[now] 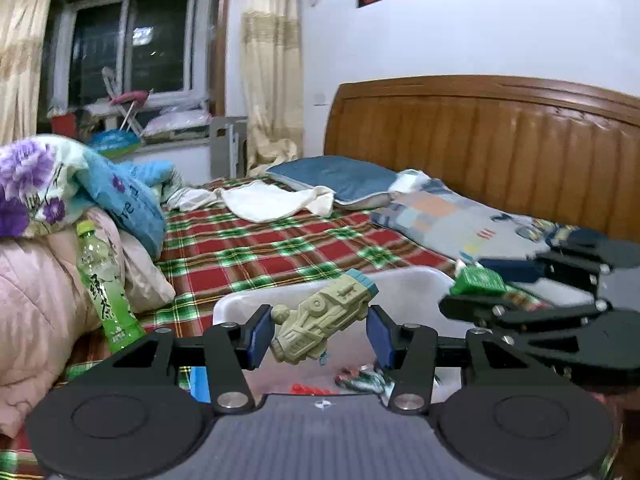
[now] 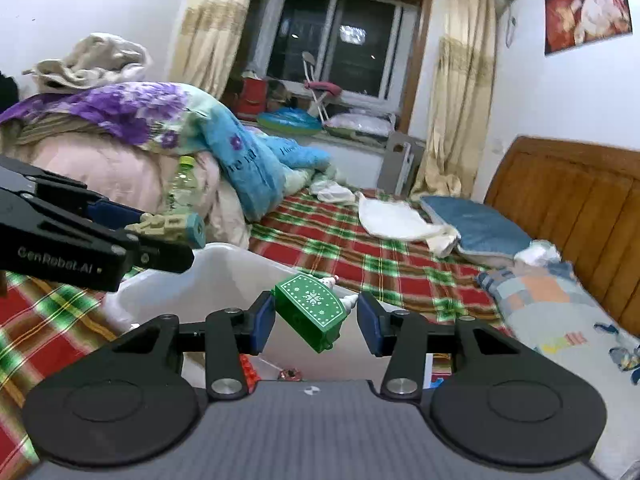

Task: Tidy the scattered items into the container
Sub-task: 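Carry the green block and beige tank over the bin and release both, then grasp the green lego brick with the right gripper while the left gripper grasps the small red block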

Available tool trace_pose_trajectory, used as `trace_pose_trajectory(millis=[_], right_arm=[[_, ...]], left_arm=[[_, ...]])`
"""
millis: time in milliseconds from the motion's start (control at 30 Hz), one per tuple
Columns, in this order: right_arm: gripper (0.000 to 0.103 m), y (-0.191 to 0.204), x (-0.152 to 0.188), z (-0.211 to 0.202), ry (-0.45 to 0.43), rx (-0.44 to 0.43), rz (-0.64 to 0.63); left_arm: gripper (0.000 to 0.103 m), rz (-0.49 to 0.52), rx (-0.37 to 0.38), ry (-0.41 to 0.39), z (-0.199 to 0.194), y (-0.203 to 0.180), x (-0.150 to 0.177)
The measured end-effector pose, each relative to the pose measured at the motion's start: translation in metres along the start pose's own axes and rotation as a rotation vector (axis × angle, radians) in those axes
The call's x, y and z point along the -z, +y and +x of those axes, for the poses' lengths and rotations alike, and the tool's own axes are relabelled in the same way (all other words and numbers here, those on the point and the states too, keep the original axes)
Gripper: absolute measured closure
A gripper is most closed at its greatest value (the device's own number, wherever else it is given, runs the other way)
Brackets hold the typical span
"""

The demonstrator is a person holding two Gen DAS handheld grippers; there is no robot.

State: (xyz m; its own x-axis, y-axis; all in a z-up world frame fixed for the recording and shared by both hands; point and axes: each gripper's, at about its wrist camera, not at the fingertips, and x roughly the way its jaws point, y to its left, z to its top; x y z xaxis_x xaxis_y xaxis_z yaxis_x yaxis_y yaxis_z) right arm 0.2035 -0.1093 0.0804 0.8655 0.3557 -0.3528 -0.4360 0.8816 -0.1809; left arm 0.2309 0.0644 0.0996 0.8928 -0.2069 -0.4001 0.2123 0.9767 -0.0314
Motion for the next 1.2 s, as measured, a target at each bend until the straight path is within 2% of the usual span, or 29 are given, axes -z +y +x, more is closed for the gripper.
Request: trace_pose_trajectory(millis=[133, 233, 267, 333, 433, 633, 767, 833, 933, 1033, 1133, 1200], right_arm=[[0.054, -0.016, 0.007, 0.028, 0.048, -0.016, 0.064], [0.052, -0.021, 0.016, 0.044, 0.083, -0.005, 0.076], [0.049, -0.021, 0.019, 0.046, 0.092, -0.003, 0.079], [0.041, -0.023, 0.024, 0.048, 0.093, -0.009, 0.088], [0.031, -0.023, 0.028, 0.044, 0.074, -0.005, 0.071], [0.030, -0.024, 0.026, 0.028, 0.053, -0.014, 0.075], [0.030, -0.020, 0.025, 0.005, 0.024, -0.015, 0.074], [0.028, -0.016, 0.028, -0.009, 0.015, -0.018, 0.068], [0.025, -0.009, 0.038, -0.032, 0.007, -0.016, 0.055], [0.025, -0.002, 0.056, -0.047, 0.029, -0.022, 0.042], [0.025, 0.008, 0.081, -0.053, 0.086, -0.041, 0.031], [0.027, 0.014, 0.098, -0.051, 0.138, -0.062, 0.039]], left_arm=[[0.048, -0.010, -0.038, 0.023, 0.027, 0.003, 0.004], [0.047, 0.030, -0.057, 0.057, 0.042, -0.001, 0.011], [0.045, 0.041, -0.058, 0.066, 0.044, -0.002, 0.013], [0.034, 0.064, -0.059, 0.065, 0.045, -0.005, 0.018], [0.030, 0.079, -0.052, 0.068, 0.040, -0.008, 0.023], [0.030, 0.068, -0.043, 0.041, 0.017, -0.015, 0.022], [0.027, 0.103, -0.054, 0.023, 0.000, -0.023, 0.021], [0.027, 0.078, -0.039, 0.018, -0.013, -0.024, 0.026], [0.025, 0.051, -0.015, 0.006, -0.036, -0.026, 0.044], [0.025, 0.057, -0.009, 0.023, -0.052, -0.029, 0.076], [0.025, 0.103, 0.001, 0.093, -0.053, -0.033, 0.111], [0.025, 0.097, 0.020, 0.154, -0.048, -0.032, 0.129]])
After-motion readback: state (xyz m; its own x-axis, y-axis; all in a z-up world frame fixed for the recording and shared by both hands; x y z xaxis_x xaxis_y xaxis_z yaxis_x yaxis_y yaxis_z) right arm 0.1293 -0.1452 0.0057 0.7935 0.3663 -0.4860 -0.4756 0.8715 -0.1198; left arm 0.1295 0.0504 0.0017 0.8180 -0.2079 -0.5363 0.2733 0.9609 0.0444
